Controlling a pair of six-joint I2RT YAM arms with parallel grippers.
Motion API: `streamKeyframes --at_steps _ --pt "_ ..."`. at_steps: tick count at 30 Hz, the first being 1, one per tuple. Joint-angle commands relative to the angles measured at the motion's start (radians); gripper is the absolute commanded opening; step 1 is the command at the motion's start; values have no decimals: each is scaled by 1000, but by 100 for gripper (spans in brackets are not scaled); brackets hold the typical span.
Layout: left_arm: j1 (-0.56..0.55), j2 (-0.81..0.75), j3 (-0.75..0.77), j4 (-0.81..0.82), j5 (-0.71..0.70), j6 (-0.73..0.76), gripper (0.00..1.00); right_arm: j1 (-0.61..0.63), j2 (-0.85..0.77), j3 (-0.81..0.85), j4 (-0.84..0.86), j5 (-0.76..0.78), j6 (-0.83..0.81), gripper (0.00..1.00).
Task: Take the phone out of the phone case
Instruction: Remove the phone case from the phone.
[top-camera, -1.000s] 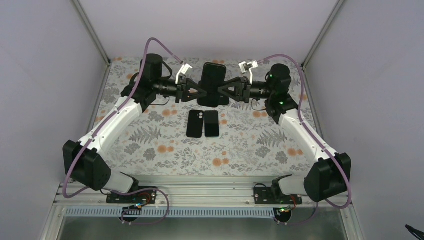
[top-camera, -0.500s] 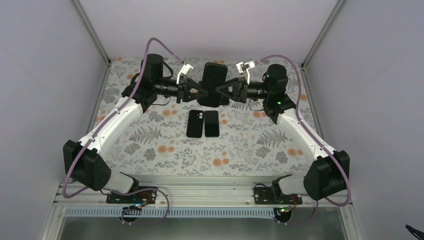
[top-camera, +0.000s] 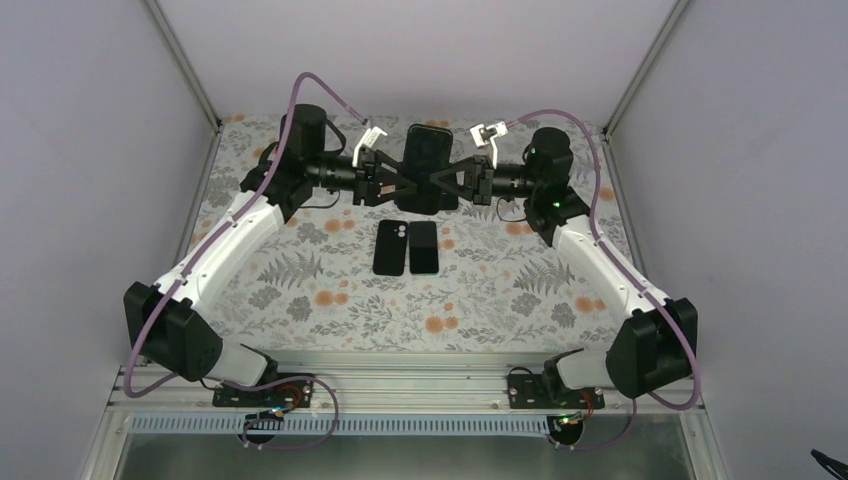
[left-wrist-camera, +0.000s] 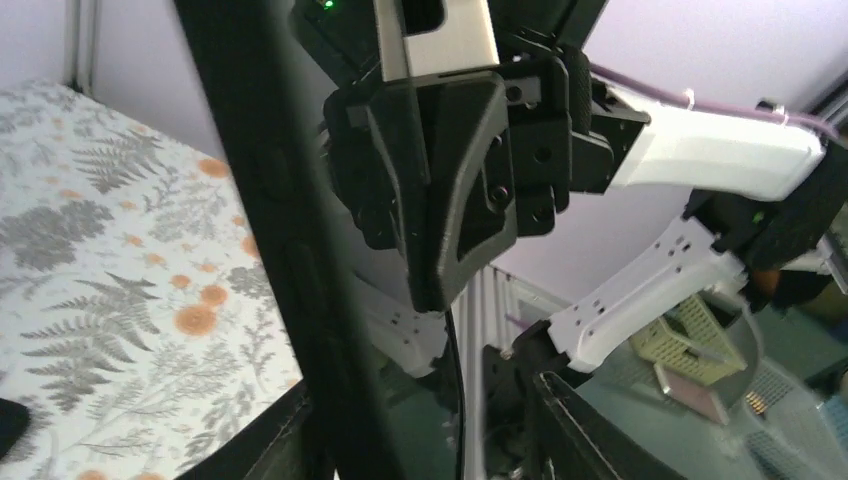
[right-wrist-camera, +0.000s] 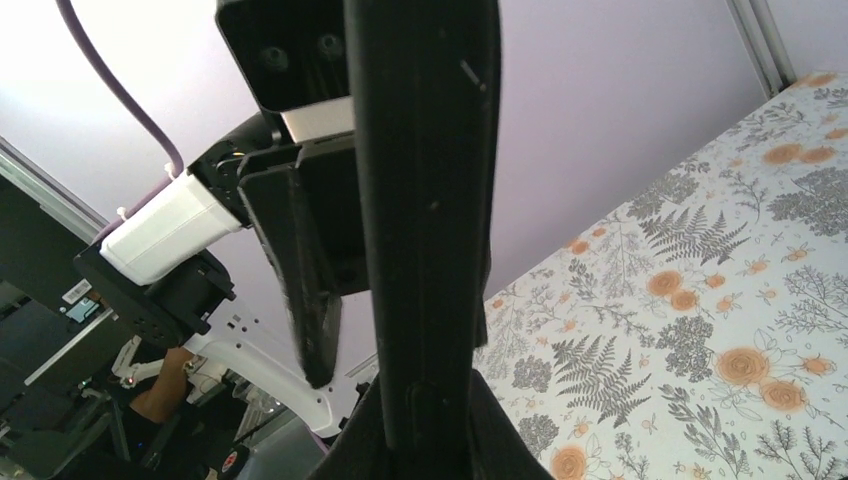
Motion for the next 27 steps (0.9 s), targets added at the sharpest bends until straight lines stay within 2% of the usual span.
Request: streamKeyframes --at_steps 1,13,27 --pt "30 -25 50 -79 17 133 49 -13 -5 47 41 -25 39 4" --pt "41 -115 -70 -98 46 212 48 -36 -21 38 222 -111 202 4" --pt "19 -99 -93 -58 41 190 38 -36 -25 38 262 -126 237 4"
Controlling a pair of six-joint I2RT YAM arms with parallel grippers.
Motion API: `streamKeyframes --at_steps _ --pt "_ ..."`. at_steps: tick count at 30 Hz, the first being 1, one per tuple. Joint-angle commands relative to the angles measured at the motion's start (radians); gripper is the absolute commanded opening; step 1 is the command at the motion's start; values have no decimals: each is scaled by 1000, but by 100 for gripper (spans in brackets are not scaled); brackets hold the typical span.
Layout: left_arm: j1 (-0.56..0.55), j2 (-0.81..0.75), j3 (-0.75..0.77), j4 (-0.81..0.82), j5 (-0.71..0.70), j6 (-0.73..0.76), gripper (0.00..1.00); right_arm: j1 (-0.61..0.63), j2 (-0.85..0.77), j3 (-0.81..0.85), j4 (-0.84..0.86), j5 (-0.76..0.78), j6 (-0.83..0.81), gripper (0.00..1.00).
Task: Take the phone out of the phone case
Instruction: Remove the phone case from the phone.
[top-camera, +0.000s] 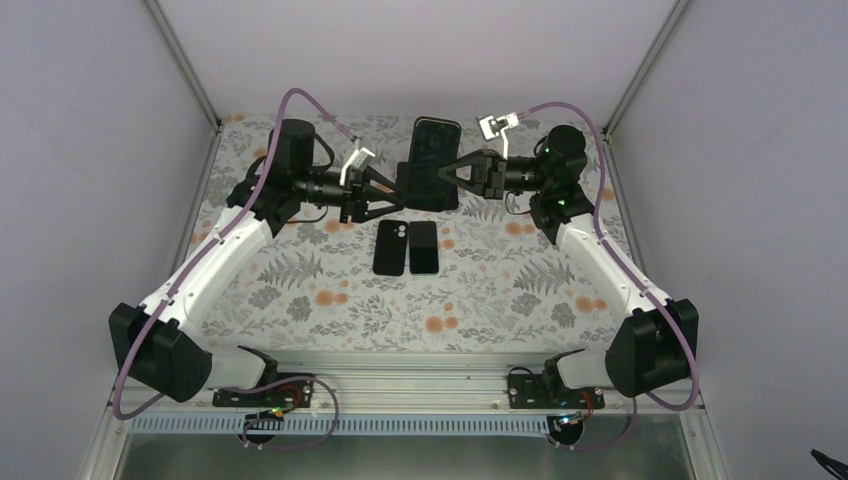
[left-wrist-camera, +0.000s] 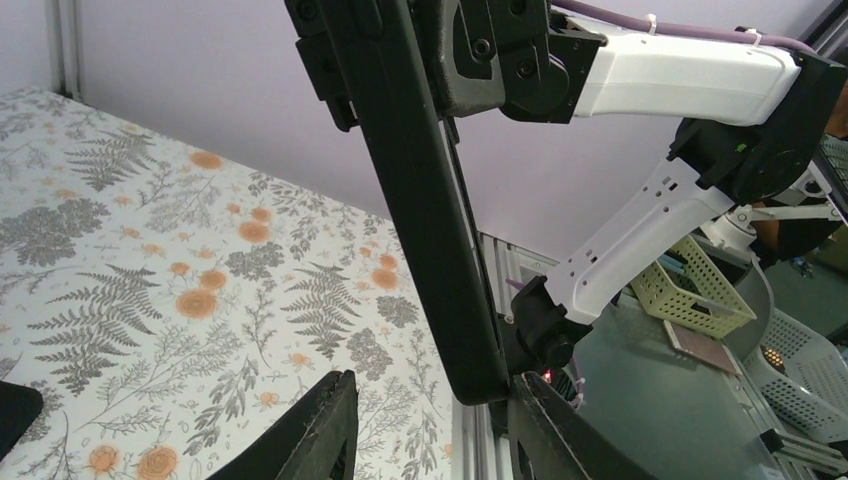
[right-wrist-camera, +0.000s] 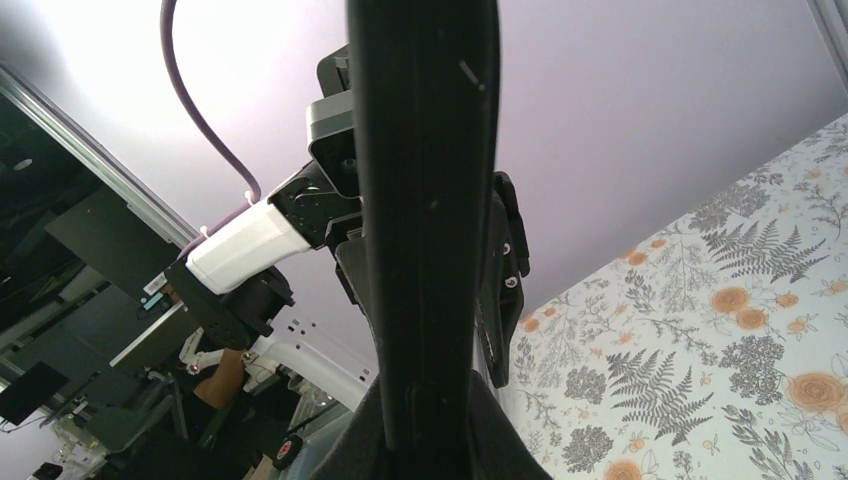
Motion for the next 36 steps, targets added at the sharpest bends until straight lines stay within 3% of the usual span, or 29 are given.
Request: streamKeyframes --at_steps 1,10,32,36 --pt "-11 4 -1 33 10 14 38 -1 -27 31 66 -14 19 4" --pt "-26 3 -10 33 14 25 38 -1 -20 36 54 -2 13 4" --pt "-23 21 1 0 -172 77 13 1 -25 -24 295 -44 248 4" --pt "-14 16 -6 26 -55 66 16 2 -27 -25 269 -39 219 4"
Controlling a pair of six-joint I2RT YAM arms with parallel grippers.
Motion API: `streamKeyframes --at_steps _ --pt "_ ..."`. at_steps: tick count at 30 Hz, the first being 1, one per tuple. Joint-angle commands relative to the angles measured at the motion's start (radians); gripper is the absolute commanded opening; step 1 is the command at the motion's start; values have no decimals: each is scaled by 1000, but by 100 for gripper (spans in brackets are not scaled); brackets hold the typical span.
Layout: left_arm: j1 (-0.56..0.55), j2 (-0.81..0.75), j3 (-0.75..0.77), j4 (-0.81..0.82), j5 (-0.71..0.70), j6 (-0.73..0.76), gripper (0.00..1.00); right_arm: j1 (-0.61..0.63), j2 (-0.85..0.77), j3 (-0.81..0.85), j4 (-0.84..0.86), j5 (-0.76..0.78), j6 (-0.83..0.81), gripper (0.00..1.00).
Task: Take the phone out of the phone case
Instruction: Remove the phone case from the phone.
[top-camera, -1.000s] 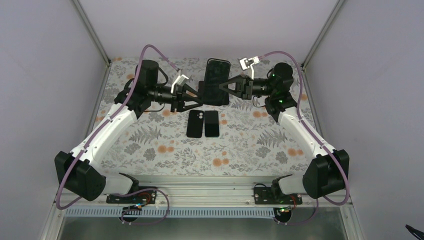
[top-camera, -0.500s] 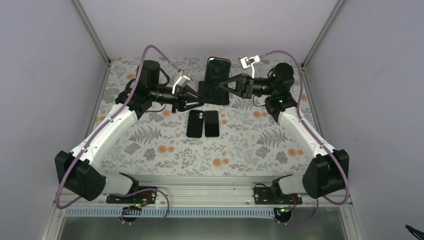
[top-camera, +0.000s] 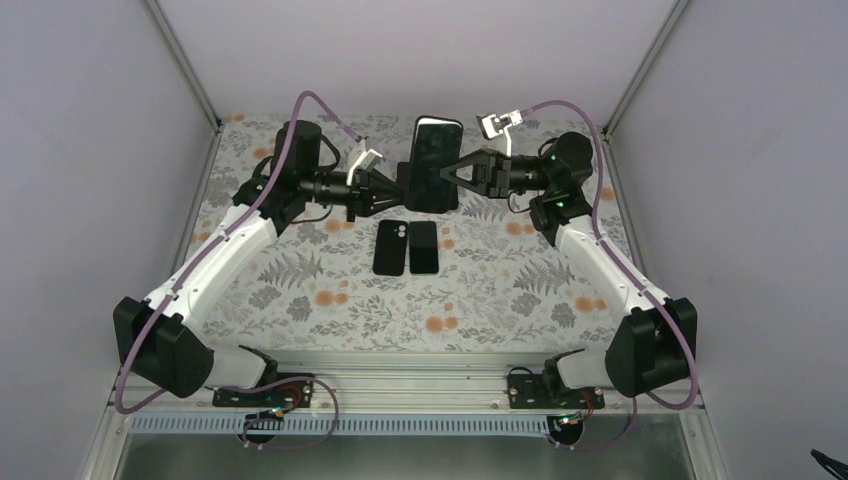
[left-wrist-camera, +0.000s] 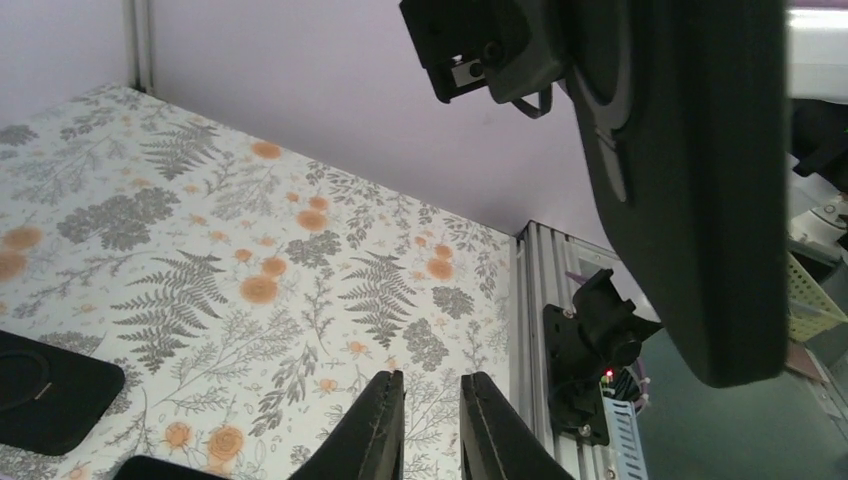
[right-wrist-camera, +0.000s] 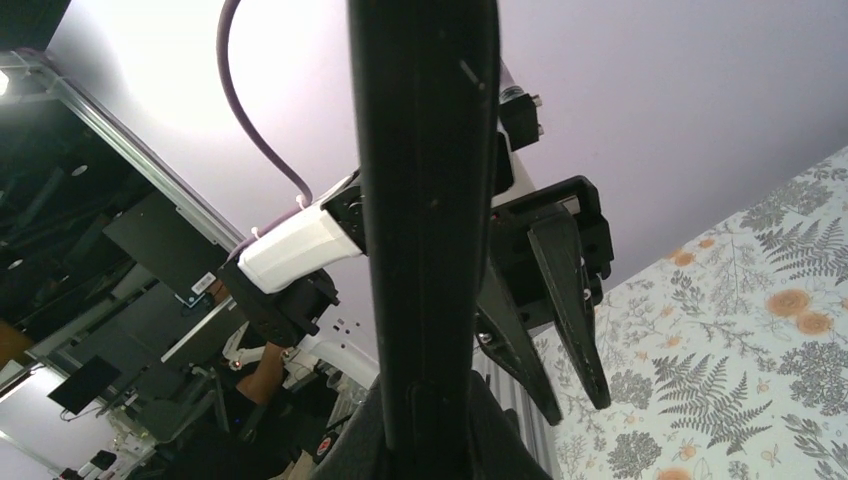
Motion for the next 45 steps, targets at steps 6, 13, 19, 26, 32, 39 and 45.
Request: streamKeyframes --at_steps 6,13,19,26,32,39,45 --pt "4 -37 -20 29 230 9 30 4 -20 24 -45 17 -63 4" --pt "-9 -44 4 25 246 -3 39 5 -13 33 -88 36 -98 4" --pt "-14 -29 16 42 185 -25 39 5 -19 29 -87 33 -99 4" --pt "-14 -25 9 33 101 -9 23 5 -15 27 -42 23 -56 4" --pt "-13 -18 4 23 15 12 15 7 -10 -4 101 16 67 4" --pt "-13 -10 18 11 -68 32 9 13 -5 -35 231 17 187 4" --pt "-10 -5 23 9 -119 33 7 26 -7 -66 325 16 269 4"
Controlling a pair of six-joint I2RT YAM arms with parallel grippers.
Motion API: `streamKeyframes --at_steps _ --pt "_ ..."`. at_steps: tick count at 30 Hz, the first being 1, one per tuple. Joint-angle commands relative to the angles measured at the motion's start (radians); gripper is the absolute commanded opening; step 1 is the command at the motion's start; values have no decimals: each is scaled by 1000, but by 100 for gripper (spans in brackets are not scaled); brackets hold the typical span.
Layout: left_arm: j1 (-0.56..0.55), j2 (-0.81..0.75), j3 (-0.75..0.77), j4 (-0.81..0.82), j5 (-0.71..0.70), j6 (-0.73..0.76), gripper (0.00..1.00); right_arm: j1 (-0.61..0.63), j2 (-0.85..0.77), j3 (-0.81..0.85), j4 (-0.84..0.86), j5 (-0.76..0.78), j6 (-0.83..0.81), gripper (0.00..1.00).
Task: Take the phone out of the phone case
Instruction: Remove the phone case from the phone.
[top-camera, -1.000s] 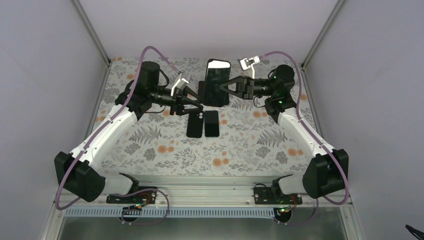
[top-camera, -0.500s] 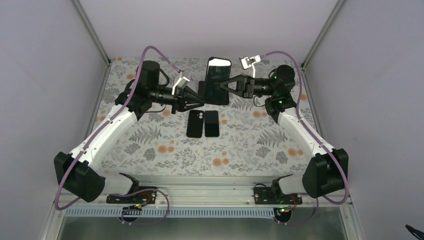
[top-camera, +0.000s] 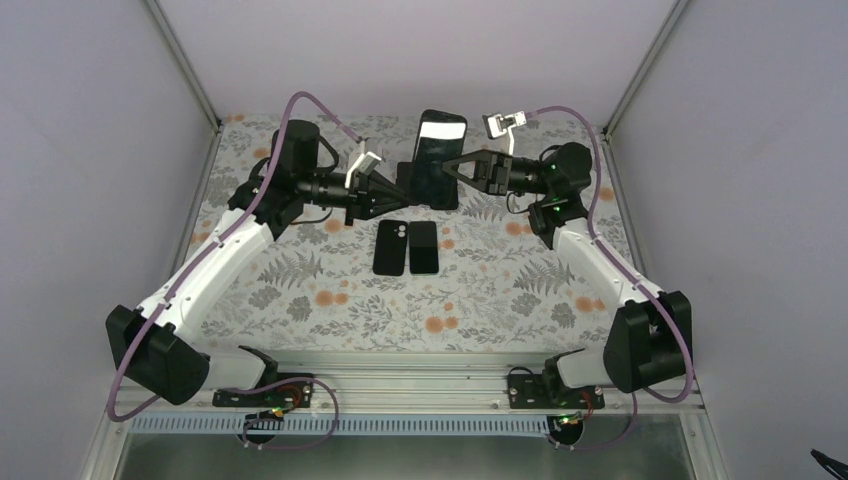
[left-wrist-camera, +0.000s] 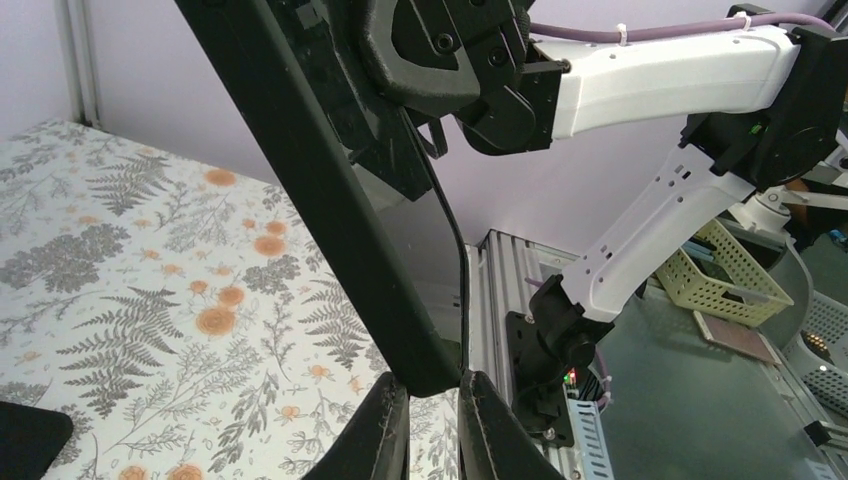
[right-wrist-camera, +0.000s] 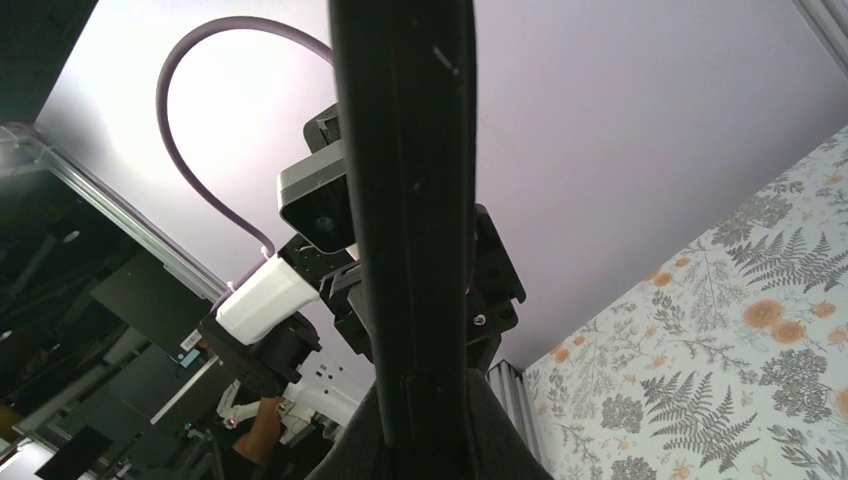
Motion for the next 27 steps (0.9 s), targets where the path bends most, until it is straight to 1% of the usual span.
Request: streamKeyframes --at_steps 1,6,10,13,16,17,20,22,27 --pt "9 25 14 1 -189 39 7 37 -25 -4 199 -48 158 4" --pt "12 31 14 0 -226 40 7 42 -20 -10 267 -44 230 4" --pt "18 38 19 1 -239 31 6 49 -20 -12 288 -46 243 4" --pt "25 36 17 6 -172 30 8 49 -21 -1 267 -55 212 4" --pt "32 19 8 1 -8 30 17 40 -25 24 244 -67 188 4" --pt "34 13 8 -9 41 39 21 35 -28 33 233 -69 145 4" --pt "34 -16 7 -50 150 59 30 14 -33 52 164 -69 97 4" --pt "34 -29 14 -65 190 59 33 8 -36 49 153 -64 92 4" --pt "24 -44 20 -48 234 26 44 7 -30 49 136 -51 76 4"
